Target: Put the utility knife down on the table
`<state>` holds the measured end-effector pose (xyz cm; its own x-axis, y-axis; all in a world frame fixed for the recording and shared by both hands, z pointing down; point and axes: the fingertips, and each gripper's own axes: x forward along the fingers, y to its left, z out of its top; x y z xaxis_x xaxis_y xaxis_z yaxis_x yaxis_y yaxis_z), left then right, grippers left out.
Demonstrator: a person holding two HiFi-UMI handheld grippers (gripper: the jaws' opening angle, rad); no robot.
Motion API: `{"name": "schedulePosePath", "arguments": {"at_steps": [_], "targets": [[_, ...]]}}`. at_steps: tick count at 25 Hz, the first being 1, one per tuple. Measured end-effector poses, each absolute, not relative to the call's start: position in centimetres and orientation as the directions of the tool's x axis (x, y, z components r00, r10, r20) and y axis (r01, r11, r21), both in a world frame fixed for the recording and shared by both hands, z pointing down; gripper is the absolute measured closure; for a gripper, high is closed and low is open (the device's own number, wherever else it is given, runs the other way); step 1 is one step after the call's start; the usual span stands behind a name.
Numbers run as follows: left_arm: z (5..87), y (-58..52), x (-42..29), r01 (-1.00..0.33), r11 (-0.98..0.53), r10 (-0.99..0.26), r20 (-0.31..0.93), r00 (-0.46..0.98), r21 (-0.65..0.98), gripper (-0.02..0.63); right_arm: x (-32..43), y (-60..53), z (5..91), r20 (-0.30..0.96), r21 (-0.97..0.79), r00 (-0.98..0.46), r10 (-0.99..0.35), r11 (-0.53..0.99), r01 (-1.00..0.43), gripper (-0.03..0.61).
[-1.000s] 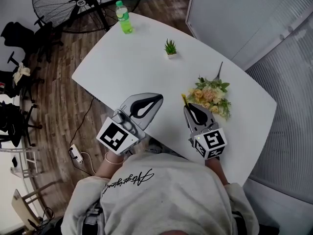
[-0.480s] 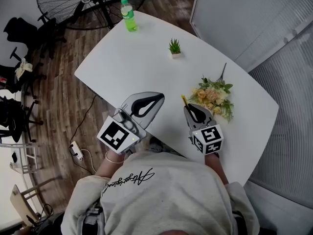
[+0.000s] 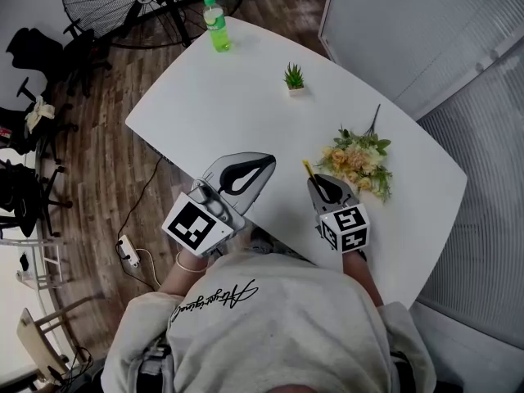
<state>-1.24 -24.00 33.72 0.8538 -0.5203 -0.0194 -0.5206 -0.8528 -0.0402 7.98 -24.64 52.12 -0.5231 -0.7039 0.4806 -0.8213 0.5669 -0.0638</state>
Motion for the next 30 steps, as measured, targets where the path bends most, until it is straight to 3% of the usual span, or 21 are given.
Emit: {"name": "schedulePosePath", "arguments": {"at_steps": [30], "targets": [[34.3,-24.1,-1.3,-0.522,-0.853,-0.522,-0.013,0.853,-0.026,0.613,8.3,-24.4,57.0,0.635,-0.061,-0.470,-0.613,0.567,-0.822,0.531]]}}
